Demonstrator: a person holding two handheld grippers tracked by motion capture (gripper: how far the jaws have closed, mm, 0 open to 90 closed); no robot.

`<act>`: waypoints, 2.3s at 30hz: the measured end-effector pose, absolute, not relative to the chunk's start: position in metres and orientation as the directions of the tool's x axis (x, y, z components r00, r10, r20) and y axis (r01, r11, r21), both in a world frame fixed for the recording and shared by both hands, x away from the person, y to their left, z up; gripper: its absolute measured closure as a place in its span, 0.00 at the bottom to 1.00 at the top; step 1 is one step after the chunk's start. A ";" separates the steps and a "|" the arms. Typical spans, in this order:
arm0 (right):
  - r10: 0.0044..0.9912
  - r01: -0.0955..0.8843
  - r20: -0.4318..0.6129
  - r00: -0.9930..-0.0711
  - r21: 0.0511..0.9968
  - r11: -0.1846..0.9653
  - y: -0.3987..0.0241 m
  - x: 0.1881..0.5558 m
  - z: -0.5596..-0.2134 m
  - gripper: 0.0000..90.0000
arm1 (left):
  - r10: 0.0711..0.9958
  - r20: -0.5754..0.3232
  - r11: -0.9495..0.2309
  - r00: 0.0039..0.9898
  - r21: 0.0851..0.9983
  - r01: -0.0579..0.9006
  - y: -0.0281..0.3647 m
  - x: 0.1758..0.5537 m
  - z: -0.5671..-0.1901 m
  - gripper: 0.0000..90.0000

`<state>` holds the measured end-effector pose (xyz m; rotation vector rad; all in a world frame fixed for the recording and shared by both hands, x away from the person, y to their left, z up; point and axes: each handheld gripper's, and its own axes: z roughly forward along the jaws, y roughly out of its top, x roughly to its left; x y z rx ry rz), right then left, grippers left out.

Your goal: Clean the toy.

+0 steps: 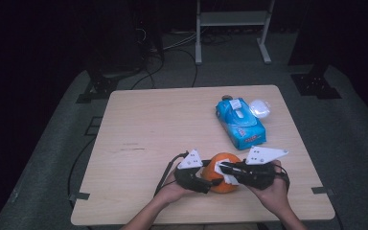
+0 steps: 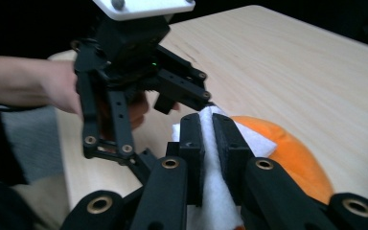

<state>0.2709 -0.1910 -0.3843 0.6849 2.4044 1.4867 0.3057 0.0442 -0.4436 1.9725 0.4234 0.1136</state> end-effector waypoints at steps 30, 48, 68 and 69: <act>0.559 0.343 0.160 -0.813 0.908 0.240 -0.219 0.288 -0.388 0.92 | 0.270 -0.095 -0.425 0.958 0.881 0.207 0.063 0.310 -0.413 0.34; 0.574 0.356 0.139 -0.807 0.891 0.283 -0.213 0.291 -0.396 0.91 | 0.246 -0.105 -0.402 0.964 0.893 0.200 0.064 0.322 -0.436 0.11; 0.602 0.407 0.192 -0.775 0.881 0.242 -0.222 0.298 -0.403 0.92 | 0.295 -0.056 -0.406 0.954 0.896 0.178 0.059 0.316 -0.430 0.35; 0.603 0.396 0.176 -0.778 0.882 0.254 -0.218 0.296 -0.402 0.92 | 0.293 -0.059 -0.403 0.954 0.897 0.180 0.058 0.316 -0.431 0.35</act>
